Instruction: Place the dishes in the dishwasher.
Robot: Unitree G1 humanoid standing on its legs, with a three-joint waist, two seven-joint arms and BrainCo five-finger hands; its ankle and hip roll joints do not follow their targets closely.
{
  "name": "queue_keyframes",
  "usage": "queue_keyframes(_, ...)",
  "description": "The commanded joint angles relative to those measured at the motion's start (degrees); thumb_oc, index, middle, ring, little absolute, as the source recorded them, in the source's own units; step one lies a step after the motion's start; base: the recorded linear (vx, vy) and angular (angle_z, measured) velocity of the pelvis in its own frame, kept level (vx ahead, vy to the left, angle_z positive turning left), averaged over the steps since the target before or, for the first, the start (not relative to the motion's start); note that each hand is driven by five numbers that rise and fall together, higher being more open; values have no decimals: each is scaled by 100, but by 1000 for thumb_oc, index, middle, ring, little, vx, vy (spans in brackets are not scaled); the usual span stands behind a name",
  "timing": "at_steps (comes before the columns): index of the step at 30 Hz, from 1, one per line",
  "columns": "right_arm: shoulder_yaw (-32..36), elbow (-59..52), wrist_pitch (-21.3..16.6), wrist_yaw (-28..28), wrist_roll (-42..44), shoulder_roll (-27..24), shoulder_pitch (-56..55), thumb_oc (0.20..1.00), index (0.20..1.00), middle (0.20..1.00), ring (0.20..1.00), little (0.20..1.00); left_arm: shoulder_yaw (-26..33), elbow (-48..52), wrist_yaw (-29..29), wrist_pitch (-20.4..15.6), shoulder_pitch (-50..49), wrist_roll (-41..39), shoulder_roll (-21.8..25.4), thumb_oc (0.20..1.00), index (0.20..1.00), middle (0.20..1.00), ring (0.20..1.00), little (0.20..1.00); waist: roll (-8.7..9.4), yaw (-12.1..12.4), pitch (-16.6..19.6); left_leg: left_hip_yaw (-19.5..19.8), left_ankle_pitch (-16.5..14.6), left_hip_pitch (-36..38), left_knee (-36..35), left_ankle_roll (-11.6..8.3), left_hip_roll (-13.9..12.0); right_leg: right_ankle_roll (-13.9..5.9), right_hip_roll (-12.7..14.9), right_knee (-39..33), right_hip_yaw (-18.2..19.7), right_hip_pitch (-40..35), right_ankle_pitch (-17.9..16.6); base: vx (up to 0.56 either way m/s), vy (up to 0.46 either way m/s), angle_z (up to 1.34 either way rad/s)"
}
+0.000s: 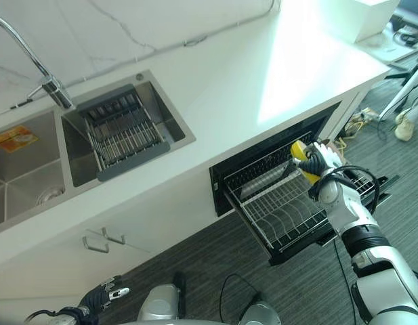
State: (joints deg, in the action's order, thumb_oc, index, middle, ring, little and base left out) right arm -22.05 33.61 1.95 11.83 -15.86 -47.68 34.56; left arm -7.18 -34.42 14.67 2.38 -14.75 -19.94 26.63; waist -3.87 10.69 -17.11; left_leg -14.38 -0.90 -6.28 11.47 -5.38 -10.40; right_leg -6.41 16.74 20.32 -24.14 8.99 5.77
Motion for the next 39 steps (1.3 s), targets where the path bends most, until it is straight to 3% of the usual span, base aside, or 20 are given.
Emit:
queue_keyframes(1,-154,-76,-199,313,-232,-223,753,200,200,200,200,200,-194,103,-10,-227,134,-270,259,1000,1000,1000,1000,1000,46,228,-90,134,-288,-147,579,83,12,-147,199,356,-587,-336,332,-162,28,-2)
queue_keyframes(10,-855,309,-85,388,-340,-240,1524,200,200,200,200,200,-318,170,-113,-346,379,-576,373,1000,1000,1000,1000,1000,-70,339,-461,196,-333,-770,948,129,-36,-177,522,1004,-578,365,435,-91,8,3)
queue_keyframes(11,-993,436,-47,349,-345,-201,1670,200,200,200,200,200,-360,151,-126,-380,397,-603,381,1000,1000,1000,1000,1000,-84,368,-488,242,-468,-774,1026,82,-33,-259,576,1157,-528,410,565,-60,14,2)
queue_keyframes(13,-1133,573,-7,333,-380,-172,1850,200,200,200,200,200,-384,192,-165,-369,440,-664,383,1000,1000,1000,1000,1000,-115,392,-513,212,-346,-877,982,141,-22,-195,615,1182,-581,531,486,-57,28,2)
queue_keyframes(14,-1276,756,66,310,-387,-128,2001,200,200,200,200,200,-403,170,-165,-410,477,-716,387,1000,1000,1000,1000,1000,-132,428,-547,256,-487,-901,1069,100,-5,-276,685,1391,-521,606,643,0,0,0)
queue_keyframes(22,-1592,1370,332,282,-604,-123,2229,200,200,200,200,200,-385,185,-166,-428,555,-832,450,1000,1000,1000,1000,1000,-202,512,-632,280,-530,-1074,1156,142,44,-317,858,1733,-528,852,753,0,0,0)
queue_keyframes(39,-2012,2513,293,-6,-1320,285,2445,200,200,200,200,200,-530,273,-332,-320,876,-1173,448,1000,1000,1000,1000,1000,-331,597,-799,169,-579,-1258,1224,171,45,-391,1056,1942,-536,1084,806,-28,22,-1)
